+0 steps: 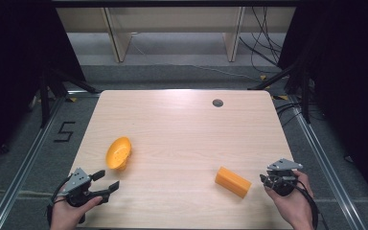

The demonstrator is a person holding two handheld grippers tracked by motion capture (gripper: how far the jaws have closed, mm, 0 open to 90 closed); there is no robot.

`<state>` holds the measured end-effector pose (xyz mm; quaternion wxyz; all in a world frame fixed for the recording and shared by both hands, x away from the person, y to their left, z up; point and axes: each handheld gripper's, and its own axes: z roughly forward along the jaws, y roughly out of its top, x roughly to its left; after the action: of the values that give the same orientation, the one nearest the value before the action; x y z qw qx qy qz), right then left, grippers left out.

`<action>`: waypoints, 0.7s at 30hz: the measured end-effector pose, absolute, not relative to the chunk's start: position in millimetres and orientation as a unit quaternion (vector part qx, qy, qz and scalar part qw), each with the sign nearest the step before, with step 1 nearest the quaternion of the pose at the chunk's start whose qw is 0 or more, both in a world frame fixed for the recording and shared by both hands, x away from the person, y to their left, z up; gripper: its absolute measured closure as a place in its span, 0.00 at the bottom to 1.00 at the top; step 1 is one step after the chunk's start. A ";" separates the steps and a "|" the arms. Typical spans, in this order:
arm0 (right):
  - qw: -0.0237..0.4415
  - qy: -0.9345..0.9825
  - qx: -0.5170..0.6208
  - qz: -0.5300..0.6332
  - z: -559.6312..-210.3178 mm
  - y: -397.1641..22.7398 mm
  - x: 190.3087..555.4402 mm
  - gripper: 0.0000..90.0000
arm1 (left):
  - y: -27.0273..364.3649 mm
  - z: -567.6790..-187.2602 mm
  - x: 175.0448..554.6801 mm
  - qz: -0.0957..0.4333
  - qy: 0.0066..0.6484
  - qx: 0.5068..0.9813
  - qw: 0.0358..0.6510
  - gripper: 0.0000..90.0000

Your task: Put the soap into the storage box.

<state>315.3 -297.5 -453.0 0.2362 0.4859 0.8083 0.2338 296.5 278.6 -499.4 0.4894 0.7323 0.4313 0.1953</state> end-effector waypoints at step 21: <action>0.111 0.918 0.333 0.184 -415.0 -275.4 323.2 0.41 | 283.7 -500.0 292.8 0.191 0.435 0.730 0.491 0.27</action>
<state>323.2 -275.4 -415.0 0.1111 0.3330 0.9180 0.1844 292.8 283.7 -500.0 0.4911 0.7304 0.4345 0.1912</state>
